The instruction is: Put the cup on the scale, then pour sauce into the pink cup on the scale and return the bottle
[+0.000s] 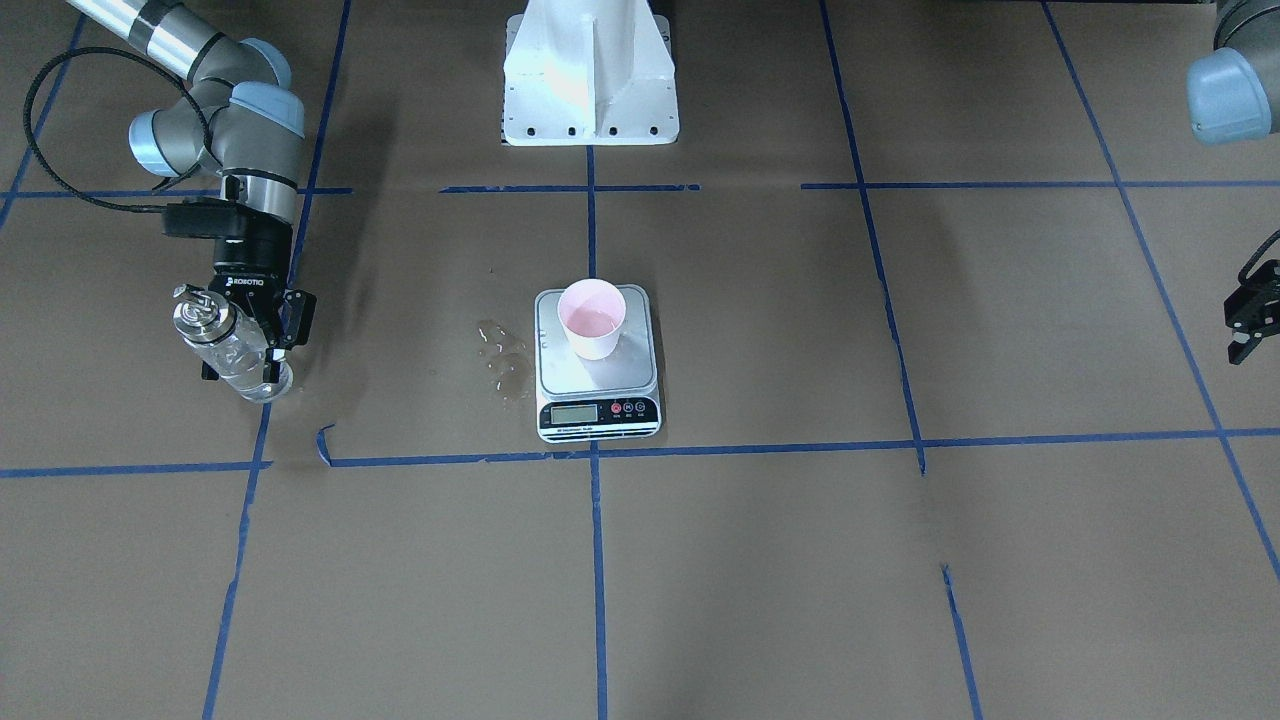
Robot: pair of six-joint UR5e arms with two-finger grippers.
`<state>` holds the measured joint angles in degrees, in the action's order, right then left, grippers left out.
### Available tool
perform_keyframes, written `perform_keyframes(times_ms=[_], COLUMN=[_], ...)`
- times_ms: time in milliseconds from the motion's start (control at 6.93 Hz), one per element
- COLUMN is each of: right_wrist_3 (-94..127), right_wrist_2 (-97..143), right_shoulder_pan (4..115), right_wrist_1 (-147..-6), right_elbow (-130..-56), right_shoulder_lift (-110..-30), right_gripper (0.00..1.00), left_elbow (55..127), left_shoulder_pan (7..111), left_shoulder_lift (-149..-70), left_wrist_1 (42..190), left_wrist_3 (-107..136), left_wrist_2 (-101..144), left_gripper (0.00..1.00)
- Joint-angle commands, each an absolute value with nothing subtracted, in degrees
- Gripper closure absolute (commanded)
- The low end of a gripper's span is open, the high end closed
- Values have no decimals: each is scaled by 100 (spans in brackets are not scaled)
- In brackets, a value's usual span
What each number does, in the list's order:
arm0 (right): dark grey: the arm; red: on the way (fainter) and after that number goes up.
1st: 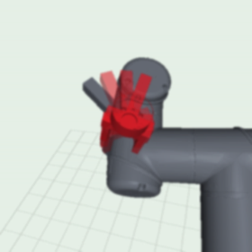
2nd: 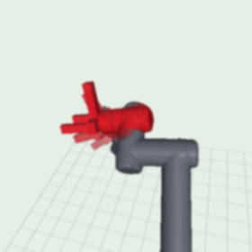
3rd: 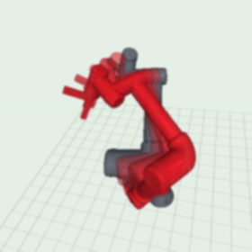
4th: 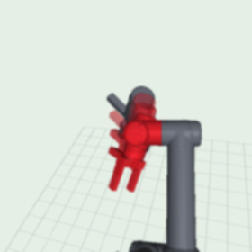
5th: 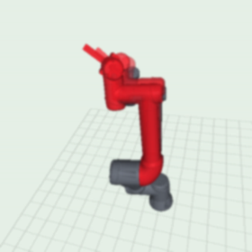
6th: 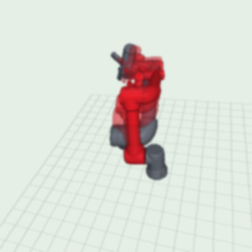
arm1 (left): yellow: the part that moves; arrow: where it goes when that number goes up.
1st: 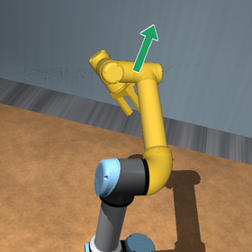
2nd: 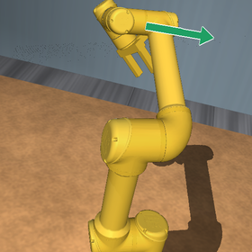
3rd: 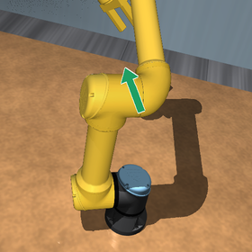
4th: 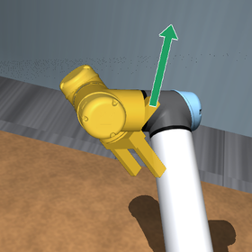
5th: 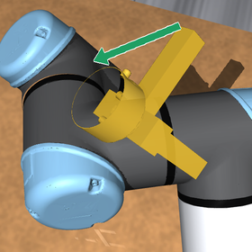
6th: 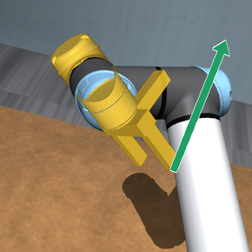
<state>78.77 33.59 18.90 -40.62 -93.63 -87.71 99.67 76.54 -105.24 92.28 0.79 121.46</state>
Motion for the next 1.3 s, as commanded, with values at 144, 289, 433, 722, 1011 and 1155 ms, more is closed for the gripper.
perform_keyframes(times_ms=[144, 289, 433, 722, 1011, 1155], right_wrist_3=[7954, 7954, 7954, 7945, 7954, 7954], right_wrist_2=[3393, 3393, 3401, 3401, 3497, 3507], right_shoulder_pan=[1881, 1881, 1881, 1872, 1863, 1863], right_wrist_1=[-4069, -4069, -4069, -4069, -4069, -4069], right_elbow=[-9334, -9256, -9220, -9193, -9185, -9185], right_shoulder_lift=[-8780, -8780, -8780, -8763, -8763, -8763], right_gripper=[76, 72, 64, 45, 25, 10], left_elbow=[9949, 9949, 9958, 9958, 9949, 9949], left_shoulder_pan=[7655, 7655, 7655, 7655, 7655, 7655], left_shoulder_lift=[-10573, -10582, -10582, -10608, -10608, -10617], left_wrist_1=[9229, 9229, 9229, 9229, 9229, 9229], left_wrist_3=[79, 88, 123, 202, 202, 202], left_wrist_2=[12146, 12146, 12146, 12146, 12146, 12146], left_gripper=[0, 0, 0, 0, 0, 0])
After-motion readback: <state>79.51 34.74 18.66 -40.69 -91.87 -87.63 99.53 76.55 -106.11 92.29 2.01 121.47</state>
